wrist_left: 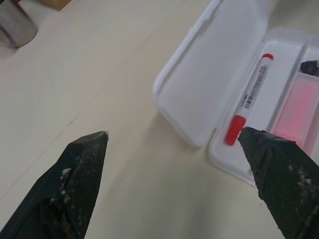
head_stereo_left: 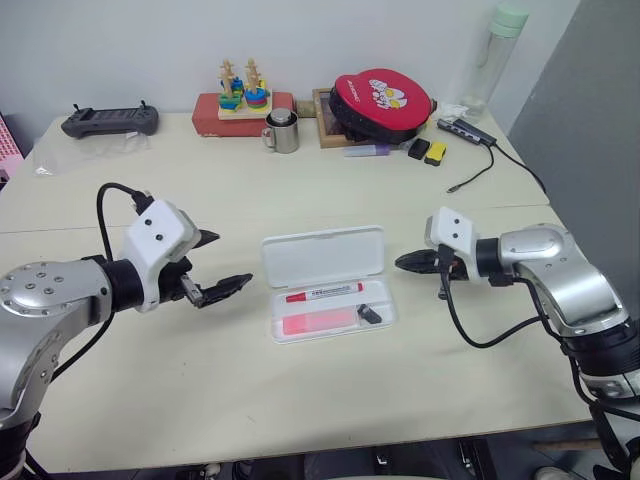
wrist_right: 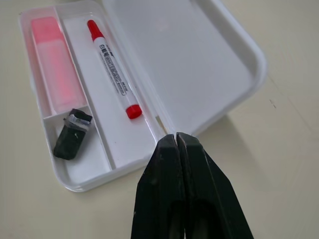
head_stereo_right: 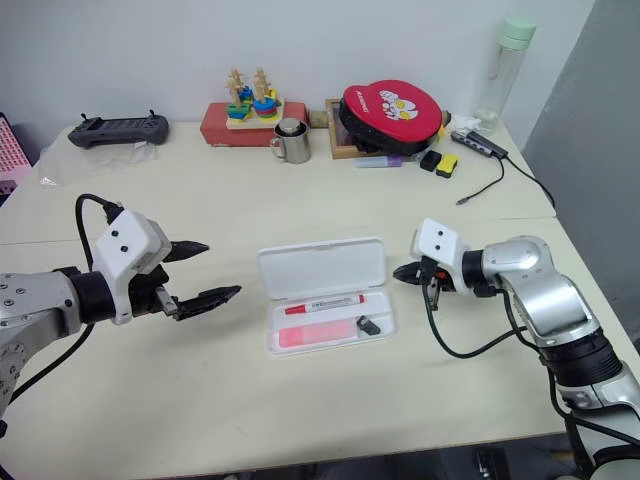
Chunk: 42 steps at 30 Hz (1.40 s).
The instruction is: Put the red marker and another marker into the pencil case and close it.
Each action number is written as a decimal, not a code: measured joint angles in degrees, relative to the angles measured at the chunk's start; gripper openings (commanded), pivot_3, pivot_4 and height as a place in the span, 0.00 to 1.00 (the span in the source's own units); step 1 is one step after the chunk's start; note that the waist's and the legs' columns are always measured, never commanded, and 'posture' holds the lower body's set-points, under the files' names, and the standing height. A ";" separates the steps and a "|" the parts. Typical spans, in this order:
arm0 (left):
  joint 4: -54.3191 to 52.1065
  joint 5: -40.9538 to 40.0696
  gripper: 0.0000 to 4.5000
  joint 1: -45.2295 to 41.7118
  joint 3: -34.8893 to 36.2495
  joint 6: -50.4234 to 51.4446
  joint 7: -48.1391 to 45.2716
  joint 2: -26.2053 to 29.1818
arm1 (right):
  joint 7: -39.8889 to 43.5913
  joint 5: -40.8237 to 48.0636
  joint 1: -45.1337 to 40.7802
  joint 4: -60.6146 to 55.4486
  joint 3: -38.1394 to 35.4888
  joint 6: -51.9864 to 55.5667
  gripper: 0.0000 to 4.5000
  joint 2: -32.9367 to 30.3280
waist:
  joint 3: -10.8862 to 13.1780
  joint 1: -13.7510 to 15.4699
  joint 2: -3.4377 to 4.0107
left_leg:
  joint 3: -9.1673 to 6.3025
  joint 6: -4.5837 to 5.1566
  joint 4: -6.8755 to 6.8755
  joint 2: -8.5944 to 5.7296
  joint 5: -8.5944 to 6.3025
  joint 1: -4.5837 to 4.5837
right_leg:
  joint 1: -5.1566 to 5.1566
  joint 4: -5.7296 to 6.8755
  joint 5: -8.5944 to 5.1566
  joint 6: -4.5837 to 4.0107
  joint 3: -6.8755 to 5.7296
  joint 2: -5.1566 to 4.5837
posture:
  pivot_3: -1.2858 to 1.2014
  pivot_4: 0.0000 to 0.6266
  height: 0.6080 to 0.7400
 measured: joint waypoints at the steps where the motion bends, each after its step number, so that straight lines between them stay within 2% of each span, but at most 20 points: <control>1: 0.69 0.25 1.00 -0.29 -0.01 -0.49 -0.07 0.00 | -0.08 -0.08 -0.75 0.90 0.00 -0.33 0.01 0.06 | 0.00 -0.04 0.00 | 0.00 0.00 0.00 0.00 0.00 0.01 | 0.00 0.00 0.00 0.00 0.00 0.00 | 0.52 0.24 1.00; 6: 1.55 0.07 1.00 -2.58 -0.05 -0.89 -0.20 0.01 | -2.59 -2.75 -3.87 8.23 0.03 -3.69 0.01 1.42 | 0.00 -0.06 0.00 | 0.01 0.00 -0.01 0.00 0.00 -0.02 | -0.02 -0.01 0.04 -0.06 0.01 0.00 | 0.52 0.24 1.00; 11: 1.54 -1.13 1.00 -2.51 -0.03 -1.06 -2.73 0.33 | -5.08 -6.30 -9.33 19.16 0.60 -9.03 0.01 5.33 | 0.01 -0.47 0.01 | 0.05 0.00 -0.05 0.00 0.00 -0.05 | -0.11 0.01 0.12 -0.20 0.03 0.00 | 0.52 0.24 1.00; 19: 1.69 -0.83 1.00 -2.57 -0.02 -1.73 -3.62 0.67 | -4.98 -9.28 -13.50 29.77 2.25 -16.93 0.01 9.45 | 0.01 -0.89 0.02 | 0.02 0.00 -0.08 0.00 0.00 -0.10 | -0.12 0.00 0.15 -0.25 0.01 -0.01 | 0.52 0.24 1.00; 28: 1.10 -1.47 1.00 -0.53 0.37 -1.58 -4.08 0.67 | 0.77 -8.63 -13.71 23.89 3.74 -16.77 0.01 11.05 | 0.02 -1.22 0.04 | 0.01 0.00 -0.07 0.00 0.00 -0.09 | -0.12 0.03 0.15 -0.25 0.01 0.00 | 0.52 0.24 1.00; 36: -4.32 -3.74 1.00 7.77 2.15 -0.66 -7.61 1.84 | 6.26 -6.11 -12.15 14.00 4.09 -13.12 0.01 9.11 | 0.03 -1.19 0.05 | -0.04 0.00 -0.09 0.01 0.00 -0.08 | -0.12 0.04 0.13 -0.25 -0.03 -0.01 | 0.52 0.24 1.00; 42: -4.31 -3.79 1.00 6.81 2.92 -0.76 -7.33 1.85 | 9.12 -4.56 -9.82 7.50 5.13 -10.29 0.01 7.49 | 0.02 -1.19 0.03 | -0.02 0.00 -0.05 0.01 0.00 -0.01 | -0.05 0.04 0.01 -0.06 -0.01 0.00 | 0.52 0.24 1.00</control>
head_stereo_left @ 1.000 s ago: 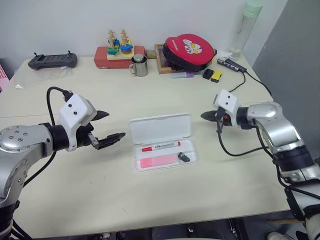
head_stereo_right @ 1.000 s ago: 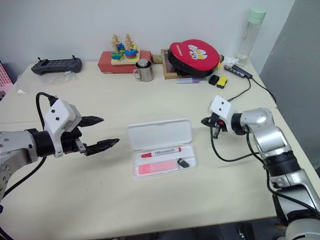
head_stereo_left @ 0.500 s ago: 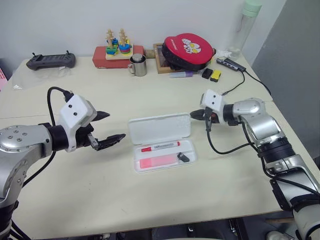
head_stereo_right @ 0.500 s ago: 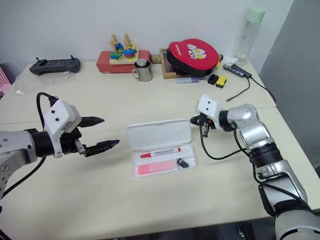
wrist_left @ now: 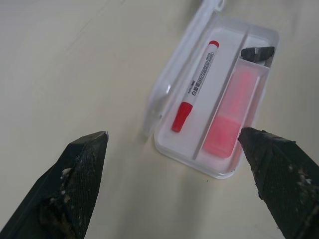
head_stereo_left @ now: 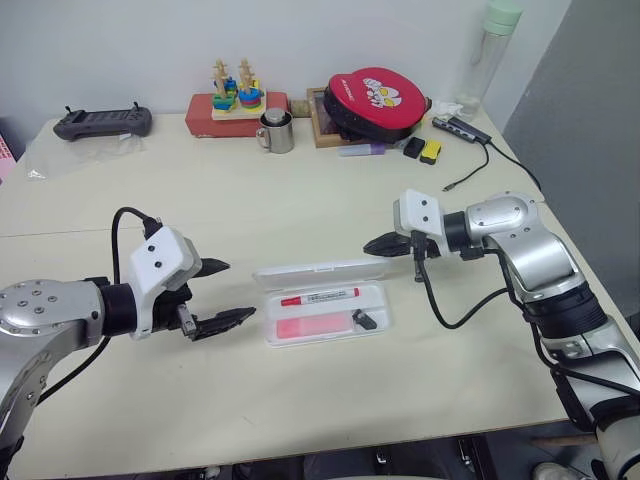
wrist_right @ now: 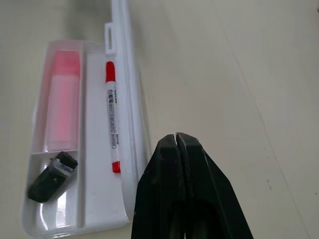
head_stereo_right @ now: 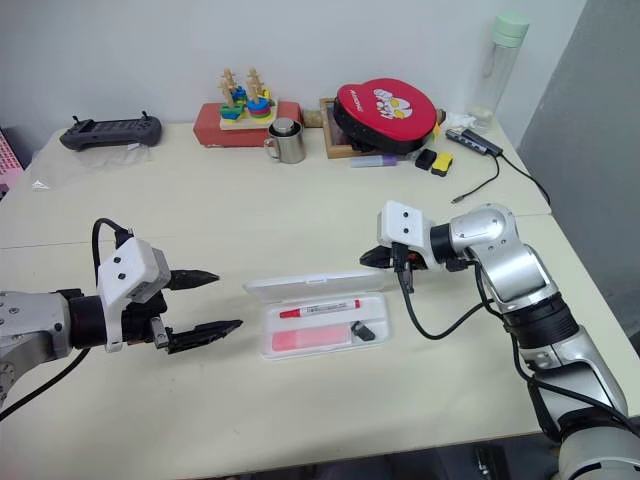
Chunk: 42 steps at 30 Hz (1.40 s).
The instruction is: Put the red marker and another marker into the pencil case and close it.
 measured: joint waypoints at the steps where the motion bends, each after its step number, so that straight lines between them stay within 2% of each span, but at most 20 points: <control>1: 0.00 0.00 1.00 -0.04 0.00 0.00 0.01 0.00 | 0.05 -0.08 0.44 -0.17 0.44 0.01 0.01 -0.17 | 0.00 0.00 0.00 | 0.01 0.00 0.00 0.00 0.00 0.00 | 0.00 0.00 0.00 0.00 0.01 0.00 | 0.52 0.24 1.00; 10: -0.05 0.02 1.00 0.29 -0.07 0.00 -0.02 0.00 | -0.21 -0.10 4.19 -6.49 4.19 3.00 0.01 -0.24 | 0.00 -0.02 0.01 | -0.01 0.00 -0.04 0.00 0.00 -0.02 | -0.03 -0.01 0.01 -0.03 0.00 0.00 | 0.52 0.24 1.00; 24: -0.32 1.07 1.00 0.78 -0.21 -0.20 -0.13 0.15 | -5.36 -2.10 6.81 -7.20 10.14 9.17 0.01 4.46 | 0.00 -0.03 0.00 | 0.01 0.00 -0.02 0.00 0.00 -0.02 | -0.02 -0.02 0.00 -0.02 0.01 0.00 | 0.52 0.24 1.00; 38: 0.18 1.59 1.00 0.54 -0.22 -0.19 -0.13 0.56 | -6.53 -2.80 7.46 -4.67 10.70 5.74 0.01 5.37 | -0.04 -0.12 -0.04 | 0.00 0.00 0.02 0.01 0.00 0.18 | 0.14 0.04 -0.01 0.02 0.01 0.01 | 0.52 0.24 1.00; 42: 0.47 1.49 1.00 0.68 -0.14 -0.15 -0.01 0.41 | -6.13 -0.64 7.52 -5.10 9.51 8.29 0.01 5.62 | -0.03 -0.12 -0.03 | -0.02 0.00 0.01 0.01 0.00 0.15 | 0.12 0.03 -0.02 0.02 0.00 0.01 | 0.52 0.24 1.00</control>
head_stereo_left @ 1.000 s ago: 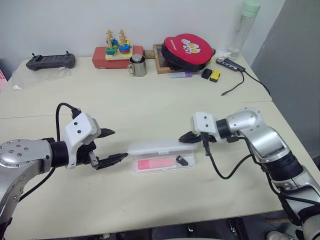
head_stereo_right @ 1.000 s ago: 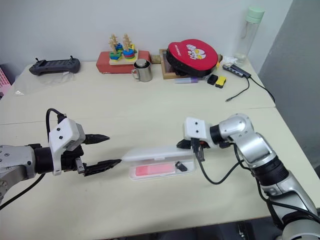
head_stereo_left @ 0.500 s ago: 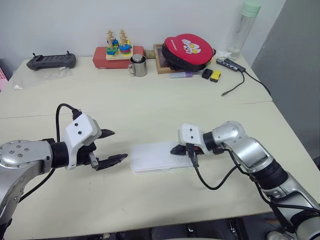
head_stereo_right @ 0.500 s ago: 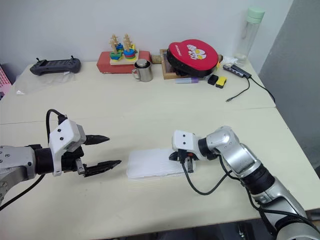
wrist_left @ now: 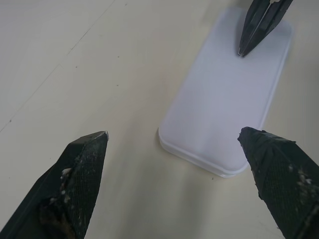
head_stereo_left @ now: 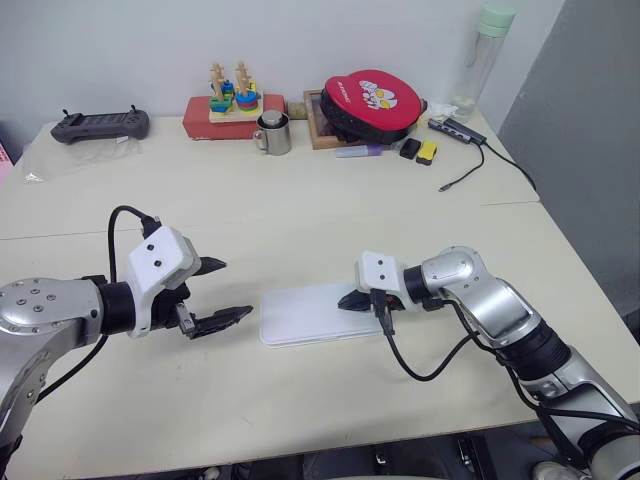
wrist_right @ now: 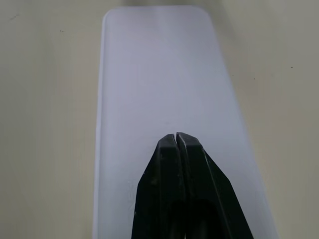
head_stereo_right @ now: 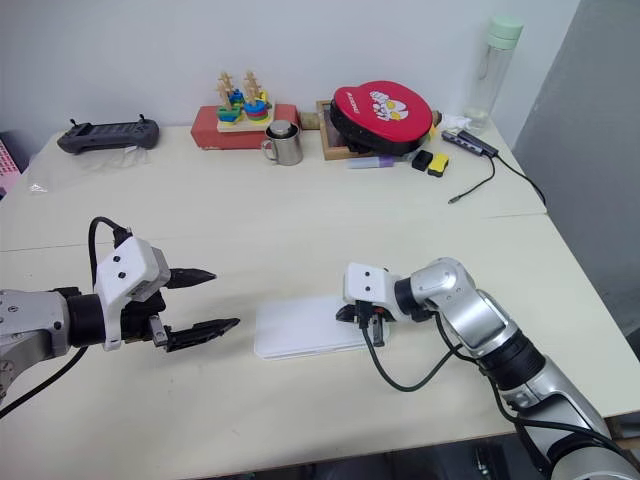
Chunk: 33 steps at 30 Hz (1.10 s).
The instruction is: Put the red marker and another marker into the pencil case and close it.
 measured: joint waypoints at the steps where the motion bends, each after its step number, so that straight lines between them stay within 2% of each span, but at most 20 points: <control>1: 0.01 -0.29 1.00 0.03 0.25 0.13 0.29 -0.69 | 0.37 1.32 0.01 -0.39 -0.82 1.32 0.01 0.01 | 0.02 0.01 0.03 | 0.01 0.00 0.00 0.00 0.00 -0.05 | -0.03 -0.01 0.00 0.00 0.00 0.00 | 0.52 0.24 1.00; 4: -0.05 -1.26 1.00 1.29 2.20 0.57 2.70 -4.23 | 0.59 5.54 -0.68 -2.91 -5.00 4.09 0.01 0.01 | 0.02 0.00 0.04 | 0.00 0.00 -0.02 0.00 0.00 -0.08 | -0.08 -0.03 0.02 -0.03 0.01 0.00 | 0.52 0.24 1.00; 8: -4.29 -2.12 1.00 8.77 8.10 1.70 13.30 -18.44 | -2.74 9.64 -1.41 -6.25 -13.14 7.89 0.01 -0.86 | -0.02 0.08 -0.04 | -0.03 0.01 -0.05 0.00 -0.01 -0.14 | -0.09 -0.08 0.09 -0.15 -0.02 -0.05 | 0.52 0.24 1.00; 11: -4.99 -0.60 1.00 11.99 10.96 1.74 21.74 -26.58 | -7.84 9.73 0.46 -7.18 -17.25 9.22 0.01 -0.97 | -0.04 0.51 -0.07 | -0.09 0.01 -0.03 -0.01 -0.01 -0.15 | -0.08 -0.04 0.09 -0.17 -0.06 -0.04 | 0.52 0.24 1.00; 14: -5.00 3.62 1.00 15.67 12.75 -0.76 27.47 -30.19 | -14.07 10.06 4.42 -6.83 -21.57 10.93 0.01 0.50 | -0.05 0.94 -0.08 | -0.03 0.00 0.00 -0.04 -0.01 -0.13 | -0.05 -0.06 0.08 -0.18 0.01 -0.05 | 0.52 0.24 1.00; 18: -4.90 7.58 1.00 16.81 12.58 -4.30 31.31 -32.83 | -18.13 9.97 7.09 -6.35 -23.60 10.92 0.01 0.93 | -0.05 1.35 -0.08 | 0.05 0.00 0.07 -0.06 0.00 -0.08 | -0.02 -0.09 0.04 -0.10 0.07 -0.04 | 0.52 0.24 1.00; 20: -4.15 10.61 1.00 17.53 12.26 -7.54 33.61 -34.36 | -22.62 10.07 9.47 -6.43 -26.33 10.60 0.01 3.59 | -0.18 1.36 -0.16 | 0.02 0.00 0.03 -0.04 0.00 -0.01 | 0.05 -0.09 0.03 -0.16 0.05 -0.02 | 0.52 0.24 1.00; 23: -1.81 13.57 1.00 19.13 12.37 -10.12 37.57 -39.12 | -32.59 8.29 17.44 -4.80 -30.20 8.05 0.01 9.39 | -0.37 1.41 -0.26 | 0.07 0.00 0.03 -0.04 0.00 -0.05 | 0.04 -0.10 0.07 -0.06 0.09 -0.03 | 0.52 0.24 1.00; 25: -0.62 14.38 1.00 20.18 12.08 -10.42 38.70 -40.76 | -36.50 6.96 20.31 -3.58 -30.66 6.92 0.01 10.75 | -0.35 1.38 -0.24 | 0.15 -0.01 0.05 -0.04 0.00 -0.13 | -0.06 -0.10 0.12 0.01 0.17 -0.03 | 0.52 0.24 1.00; 33: 0.73 16.56 1.00 20.57 9.04 -13.44 39.87 -42.62 | -41.88 5.04 24.50 -4.28 -30.30 1.06 0.01 12.88 | -0.36 1.29 -0.24 | 0.14 -0.01 0.07 -0.03 0.00 -0.02 | 0.00 -0.08 0.00 -0.22 0.18 -0.02 | 0.52 0.24 1.00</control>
